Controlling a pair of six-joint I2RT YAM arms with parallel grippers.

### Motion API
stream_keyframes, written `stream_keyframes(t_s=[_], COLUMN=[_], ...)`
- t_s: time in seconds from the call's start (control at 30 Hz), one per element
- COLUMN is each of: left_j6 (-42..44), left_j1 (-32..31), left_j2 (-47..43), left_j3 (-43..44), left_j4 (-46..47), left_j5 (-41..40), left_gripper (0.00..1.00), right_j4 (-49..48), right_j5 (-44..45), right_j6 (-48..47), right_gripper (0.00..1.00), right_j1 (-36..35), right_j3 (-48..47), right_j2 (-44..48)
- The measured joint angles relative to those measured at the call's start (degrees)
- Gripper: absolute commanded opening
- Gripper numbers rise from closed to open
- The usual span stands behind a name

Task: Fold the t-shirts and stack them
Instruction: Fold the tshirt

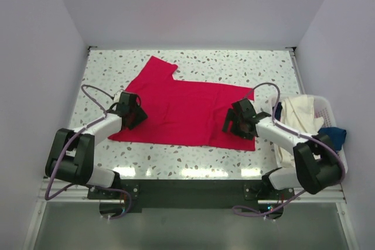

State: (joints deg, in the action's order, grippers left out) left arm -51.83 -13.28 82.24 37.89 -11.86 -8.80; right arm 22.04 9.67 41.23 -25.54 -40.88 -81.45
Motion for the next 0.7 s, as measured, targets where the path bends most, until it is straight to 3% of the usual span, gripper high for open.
stream_keyframes(t_s=[0.33, 0.7], left_j6=[1.99, 3.10], left_j1=[0.94, 2.60], left_j2=[-3.39, -9.01], left_j3=[-2.73, -6.08], left_j4=[-0.68, -4.46], left_j5=[-0.66, -0.68], left_gripper=[0.57, 0.57], right_j4=[6.93, 9.51], right_j5=[-3.61, -4.50], right_j6=[3.78, 1.92], right_gripper=[0.89, 0.90], right_j1=[0.04, 0.04], right_j3=[7.50, 4.68], right_j2=[11.89, 8.15])
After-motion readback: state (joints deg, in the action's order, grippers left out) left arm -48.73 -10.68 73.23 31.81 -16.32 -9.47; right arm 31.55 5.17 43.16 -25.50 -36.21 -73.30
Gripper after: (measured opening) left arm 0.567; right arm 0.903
